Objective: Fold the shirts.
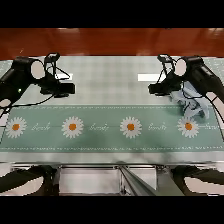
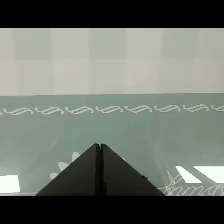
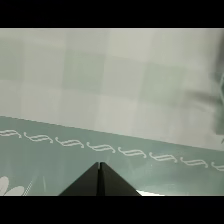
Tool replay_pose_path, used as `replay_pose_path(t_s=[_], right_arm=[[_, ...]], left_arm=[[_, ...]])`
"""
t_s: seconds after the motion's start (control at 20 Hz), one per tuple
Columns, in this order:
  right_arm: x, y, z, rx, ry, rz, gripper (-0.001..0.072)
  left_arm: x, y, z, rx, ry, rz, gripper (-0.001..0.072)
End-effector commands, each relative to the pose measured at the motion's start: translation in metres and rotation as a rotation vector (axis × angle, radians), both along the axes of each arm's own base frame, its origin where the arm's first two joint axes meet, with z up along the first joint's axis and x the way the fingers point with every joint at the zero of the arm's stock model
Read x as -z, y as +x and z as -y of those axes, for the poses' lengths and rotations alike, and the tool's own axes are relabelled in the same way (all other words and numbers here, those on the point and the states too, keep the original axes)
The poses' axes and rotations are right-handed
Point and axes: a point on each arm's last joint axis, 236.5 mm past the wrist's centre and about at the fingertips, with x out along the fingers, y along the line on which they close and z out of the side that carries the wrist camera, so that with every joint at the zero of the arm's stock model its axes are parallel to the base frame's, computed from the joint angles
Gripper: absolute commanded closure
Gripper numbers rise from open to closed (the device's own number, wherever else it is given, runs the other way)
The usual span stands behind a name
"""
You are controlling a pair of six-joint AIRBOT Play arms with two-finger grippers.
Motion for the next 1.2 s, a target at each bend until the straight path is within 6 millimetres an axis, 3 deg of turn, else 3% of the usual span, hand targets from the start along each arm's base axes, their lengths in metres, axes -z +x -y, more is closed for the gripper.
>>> replay_pose_path(t_s=[0.0, 0.6, 0.95, 1.0, 1.05, 1.1, 1.15], right_arm=[[0.000, 0.000, 0.000, 0.000, 0.000, -0.001, 0.0681], [0.000, 0.000, 0.000, 0.000, 0.000, 0.000, 0.0682], [-0.019, 0.042, -0.018, -0.005, 0.076, 0.185, 0.0681], [-0.028, 0.043, -0.012, -0.044, 0.048, 0.186, 0.0669], [-0.040, 0.043, -0.002, -0.062, 0.018, 0.181, 0.0520], [-0.054, 0.044, 0.018, -0.042, -0.038, 0.195, 0.0376], [-0.075, 0.045, 0.049, -0.005, -0.128, 0.232, 0.0303]], left_arm=[[0.000, 0.000, 0.000, -0.001, 0.000, 0.001, 0.0691], [-0.001, 0.005, 0.001, -0.001, -0.006, 0.021, 0.0691], [-0.017, 0.041, 0.003, -0.004, -0.022, 0.179, 0.0687], [-0.024, 0.044, -0.006, 0.014, 0.013, 0.189, 0.0626], [-0.033, 0.045, -0.016, 0.030, 0.048, 0.185, 0.0452], [-0.042, 0.043, -0.029, 0.019, 0.083, 0.174, 0.0194], [-0.052, 0.039, -0.045, 0.003, 0.124, 0.159, 0.0200]])
